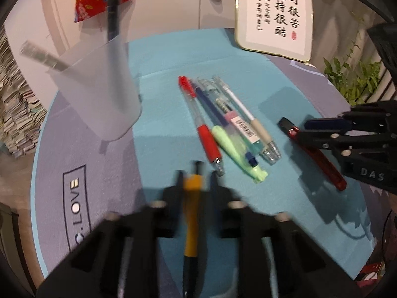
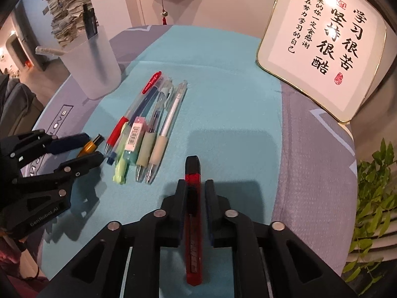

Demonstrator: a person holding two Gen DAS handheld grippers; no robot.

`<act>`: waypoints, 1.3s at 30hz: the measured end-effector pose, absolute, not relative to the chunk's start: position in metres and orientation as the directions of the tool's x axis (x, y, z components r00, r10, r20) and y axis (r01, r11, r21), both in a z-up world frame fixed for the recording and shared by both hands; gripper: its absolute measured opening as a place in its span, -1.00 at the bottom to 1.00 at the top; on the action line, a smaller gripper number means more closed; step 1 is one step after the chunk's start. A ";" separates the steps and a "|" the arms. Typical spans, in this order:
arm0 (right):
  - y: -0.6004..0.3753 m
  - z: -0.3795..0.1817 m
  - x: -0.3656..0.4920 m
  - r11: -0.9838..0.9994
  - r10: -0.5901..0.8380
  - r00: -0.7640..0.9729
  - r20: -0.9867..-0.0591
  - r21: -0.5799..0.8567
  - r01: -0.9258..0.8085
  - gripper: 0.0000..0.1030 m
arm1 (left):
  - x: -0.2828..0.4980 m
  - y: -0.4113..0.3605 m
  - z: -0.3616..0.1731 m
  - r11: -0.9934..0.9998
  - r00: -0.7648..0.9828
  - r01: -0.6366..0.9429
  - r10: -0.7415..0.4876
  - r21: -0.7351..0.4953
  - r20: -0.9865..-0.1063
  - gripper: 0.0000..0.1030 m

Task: Organize stationery
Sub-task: 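Lift the yellow pen toward the frosted cup with the left tool while the right lifts the red marker, then lower the yellow pen into the frosted cup and open the left tool while the right holds the red marker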

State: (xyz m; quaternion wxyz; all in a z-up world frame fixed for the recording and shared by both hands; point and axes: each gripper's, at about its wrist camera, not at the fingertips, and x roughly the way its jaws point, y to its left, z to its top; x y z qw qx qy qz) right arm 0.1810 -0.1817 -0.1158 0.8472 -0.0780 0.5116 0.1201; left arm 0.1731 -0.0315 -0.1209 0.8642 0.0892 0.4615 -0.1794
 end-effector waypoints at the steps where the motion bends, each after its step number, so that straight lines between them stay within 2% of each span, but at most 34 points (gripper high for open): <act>1: -0.178 -0.117 0.182 0.956 0.120 0.443 -0.888 -0.016 -0.293 -0.65 | 0.173 -0.031 -0.121 0.920 0.509 0.392 -0.226 -0.010 -0.830 -0.78; 7: -0.167 -0.124 0.187 0.947 0.124 0.420 -0.899 -0.020 -0.321 -0.65 | 0.168 -0.025 -0.115 0.921 0.503 0.386 -0.260 -0.055 -0.824 -0.79; 8: -0.167 -0.124 0.189 0.949 0.128 0.414 -0.901 -0.010 -0.314 -0.72 | 0.167 -0.023 -0.112 0.921 0.506 0.384 -0.265 -0.061 -0.821 -0.79; 10: -0.168 -0.119 0.188 0.952 0.141 0.424 -0.895 0.006 -0.304 -0.73 | 0.163 -0.018 -0.105 0.923 0.521 0.378 -0.272 -0.068 -0.809 -0.79; 17: -0.179 -0.079 0.164 0.952 0.244 0.506 -0.827 0.104 -0.289 -0.73 | 0.145 -0.002 -0.072 0.930 0.588 0.359 -0.290 -0.078 -0.755 -0.78; 27: -0.181 -0.032 0.125 0.950 0.281 0.625 -0.728 0.117 -0.291 -0.73 | 0.125 0.004 -0.042 0.935 0.662 0.348 -0.293 -0.064 -0.690 -0.79; 39: -0.179 -0.018 0.110 0.944 0.301 0.651 -0.697 0.123 -0.305 -0.73 | 0.123 0.028 0.008 0.951 0.743 0.303 -0.274 -0.059 -0.611 -0.79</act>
